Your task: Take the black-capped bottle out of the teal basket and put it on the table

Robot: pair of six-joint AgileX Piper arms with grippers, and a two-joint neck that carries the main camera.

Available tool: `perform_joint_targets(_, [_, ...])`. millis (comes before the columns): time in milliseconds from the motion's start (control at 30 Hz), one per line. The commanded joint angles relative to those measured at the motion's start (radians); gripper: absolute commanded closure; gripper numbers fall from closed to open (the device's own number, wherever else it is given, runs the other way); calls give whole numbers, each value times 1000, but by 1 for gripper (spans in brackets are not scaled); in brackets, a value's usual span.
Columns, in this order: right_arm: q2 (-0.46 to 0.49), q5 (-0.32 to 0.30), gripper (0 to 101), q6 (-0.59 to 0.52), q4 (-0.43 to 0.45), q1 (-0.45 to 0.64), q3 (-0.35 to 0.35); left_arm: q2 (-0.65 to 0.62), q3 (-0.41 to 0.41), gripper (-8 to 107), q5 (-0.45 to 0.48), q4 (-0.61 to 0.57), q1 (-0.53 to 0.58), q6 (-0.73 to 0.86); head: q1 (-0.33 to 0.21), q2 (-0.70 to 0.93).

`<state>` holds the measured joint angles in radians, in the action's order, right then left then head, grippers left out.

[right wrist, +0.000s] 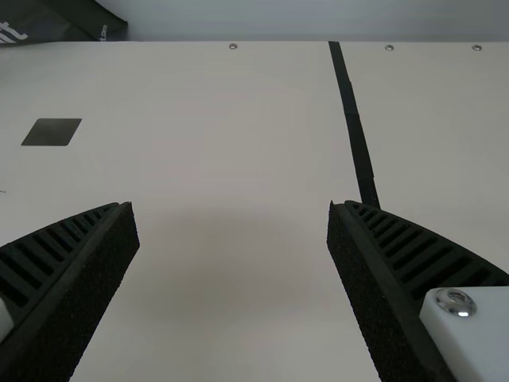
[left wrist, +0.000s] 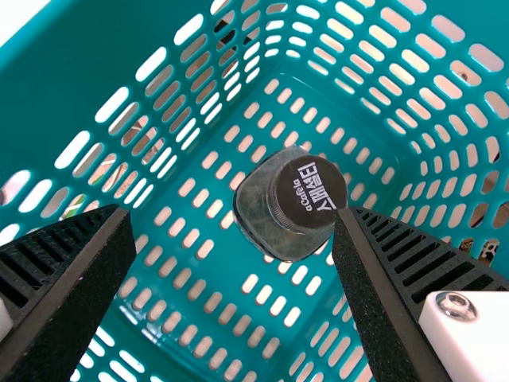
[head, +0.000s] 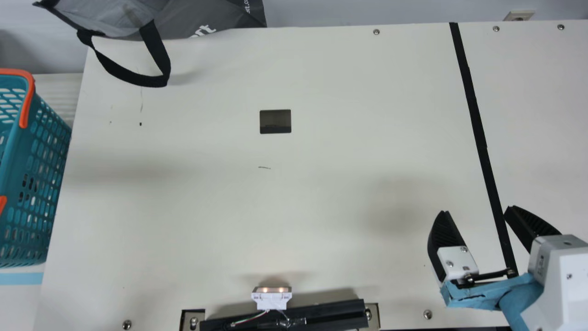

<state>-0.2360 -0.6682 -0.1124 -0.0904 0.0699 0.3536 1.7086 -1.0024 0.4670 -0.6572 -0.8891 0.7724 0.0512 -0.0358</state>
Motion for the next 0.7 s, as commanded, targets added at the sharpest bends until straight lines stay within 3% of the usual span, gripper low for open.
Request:
perform_joint_targets(0, [0, 0, 10, 0, 0, 0, 0, 10, -3, -8, -1, -7, 1, 8, -4, 8])
perform_joint_targets(667, [0, -1, 10, 0, 0, 0, 0, 99, -22, -8, -24, -146, 27, 162, -4, 8])
